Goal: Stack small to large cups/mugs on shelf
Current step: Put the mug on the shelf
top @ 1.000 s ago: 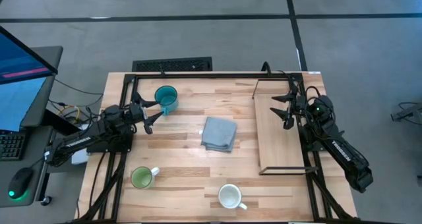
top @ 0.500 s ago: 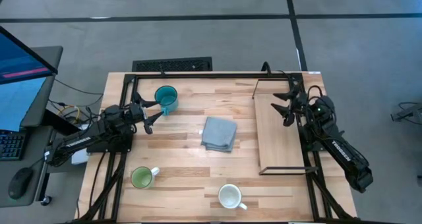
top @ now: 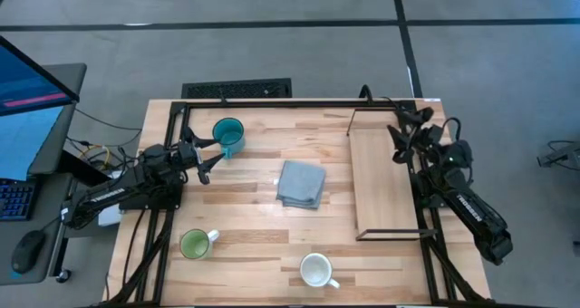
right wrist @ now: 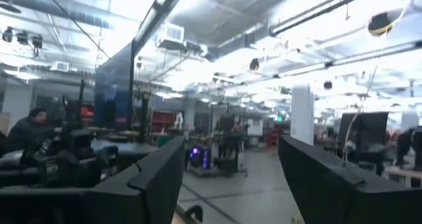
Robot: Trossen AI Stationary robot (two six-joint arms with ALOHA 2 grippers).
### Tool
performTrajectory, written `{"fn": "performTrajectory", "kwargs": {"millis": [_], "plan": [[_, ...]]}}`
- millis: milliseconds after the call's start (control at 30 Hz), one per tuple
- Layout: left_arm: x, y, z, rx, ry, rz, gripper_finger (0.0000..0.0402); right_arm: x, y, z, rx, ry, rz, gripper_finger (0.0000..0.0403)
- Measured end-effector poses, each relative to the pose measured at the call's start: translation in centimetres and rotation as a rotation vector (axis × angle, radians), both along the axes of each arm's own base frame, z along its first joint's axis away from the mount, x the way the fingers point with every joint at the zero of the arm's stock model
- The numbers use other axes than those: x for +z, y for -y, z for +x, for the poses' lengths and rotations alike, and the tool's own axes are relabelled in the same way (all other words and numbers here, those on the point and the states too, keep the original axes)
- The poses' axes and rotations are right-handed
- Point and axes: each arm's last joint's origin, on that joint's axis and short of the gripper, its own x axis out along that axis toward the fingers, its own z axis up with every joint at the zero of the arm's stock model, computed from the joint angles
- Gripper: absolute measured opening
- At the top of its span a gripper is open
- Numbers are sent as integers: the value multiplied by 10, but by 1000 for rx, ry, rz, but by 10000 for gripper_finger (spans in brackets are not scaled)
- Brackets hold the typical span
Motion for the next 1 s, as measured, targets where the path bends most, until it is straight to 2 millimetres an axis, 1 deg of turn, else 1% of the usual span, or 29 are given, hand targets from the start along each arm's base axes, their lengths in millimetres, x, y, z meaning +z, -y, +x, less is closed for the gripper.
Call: {"fn": "performTrajectory", "kwargs": {"millis": [300, 400, 467, 533, 600, 767, 933, 1000], "plan": [[0, 0, 0, 0, 0, 0, 226, -4, 2, 1, -10, -16, 52, 270], [0, 0, 0, 0, 0, 1, 226, 0, 1, 0, -10, -9, 40, 270], [0, 0, 0, 0, 0, 1, 226, 10, -1, -1, -9, 5, 20, 270], [0, 0, 0, 0, -1, 1, 226, 26, -6, -4, -8, 31, -21, 270], [0, 0, 0, 0, 0, 1, 226, 39, -8, -6, -9, 21, -7, 270], [0, 0, 0, 0, 0, 1, 226, 73, -9, -6, -24, -91, 117, 270], [0, 0, 0, 0, 0, 1, 226, 101, 0, -1, -22, -182, 260, 270], [0, 0, 0, 0, 0, 1, 226, 108, 6, 3, -22, -220, 316, 270]]}}
